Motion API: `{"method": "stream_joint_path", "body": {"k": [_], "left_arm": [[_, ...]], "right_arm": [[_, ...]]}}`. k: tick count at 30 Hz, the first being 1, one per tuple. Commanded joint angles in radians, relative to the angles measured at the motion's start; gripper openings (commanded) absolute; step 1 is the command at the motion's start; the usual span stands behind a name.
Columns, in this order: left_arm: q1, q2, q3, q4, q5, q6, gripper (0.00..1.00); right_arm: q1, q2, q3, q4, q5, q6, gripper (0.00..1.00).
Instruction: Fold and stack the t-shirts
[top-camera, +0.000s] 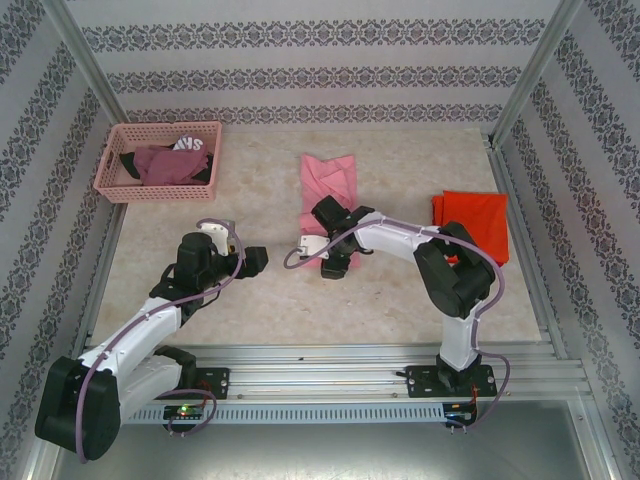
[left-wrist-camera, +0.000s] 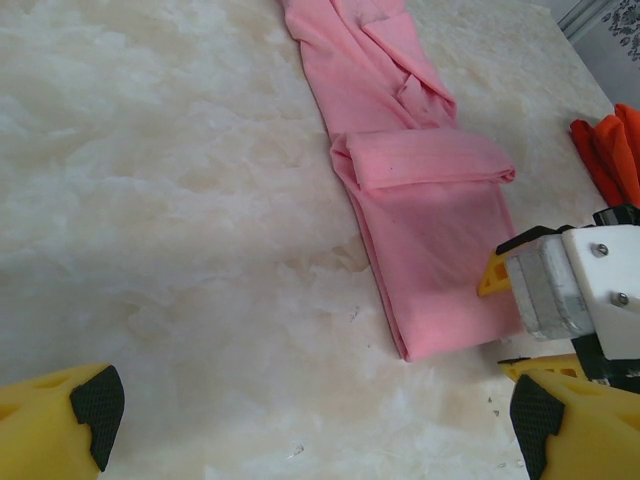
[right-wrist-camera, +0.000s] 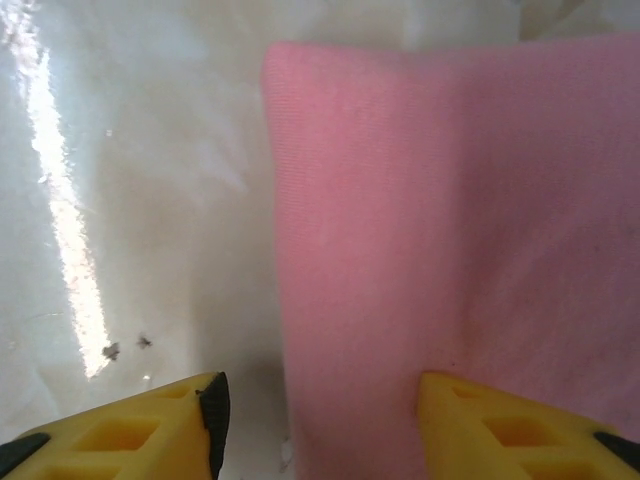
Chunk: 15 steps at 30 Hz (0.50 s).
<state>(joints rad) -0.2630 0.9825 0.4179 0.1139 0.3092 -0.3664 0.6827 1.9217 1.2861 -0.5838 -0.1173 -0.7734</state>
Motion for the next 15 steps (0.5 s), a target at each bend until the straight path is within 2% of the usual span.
{"method": "stream_joint_path", "body": {"k": [1, 6, 12, 15], "left_arm": [[-0.011, -0.014, -0.015, 0.026, -0.01, 0.004, 1.0], [-0.01, -0.016, -0.016, 0.027, -0.006, 0.004, 1.0], [-0.01, -0.027, -0.023, 0.035, 0.003, 0.003, 1.0], [-0.01, -0.036, -0.02, 0.023, -0.002, 0.009, 1.0]], "right_arm": [[-0.013, 0.034, 0.024, -0.028, 0.038, 0.009, 0.47], [-0.01, 0.045, 0.009, -0.027, 0.07, 0.003, 0.38], [0.0, 0.016, -0.036, 0.001, 0.116, 0.004, 0.02], [0.005, -0.046, -0.068, 0.0, 0.096, 0.019, 0.0]]}}
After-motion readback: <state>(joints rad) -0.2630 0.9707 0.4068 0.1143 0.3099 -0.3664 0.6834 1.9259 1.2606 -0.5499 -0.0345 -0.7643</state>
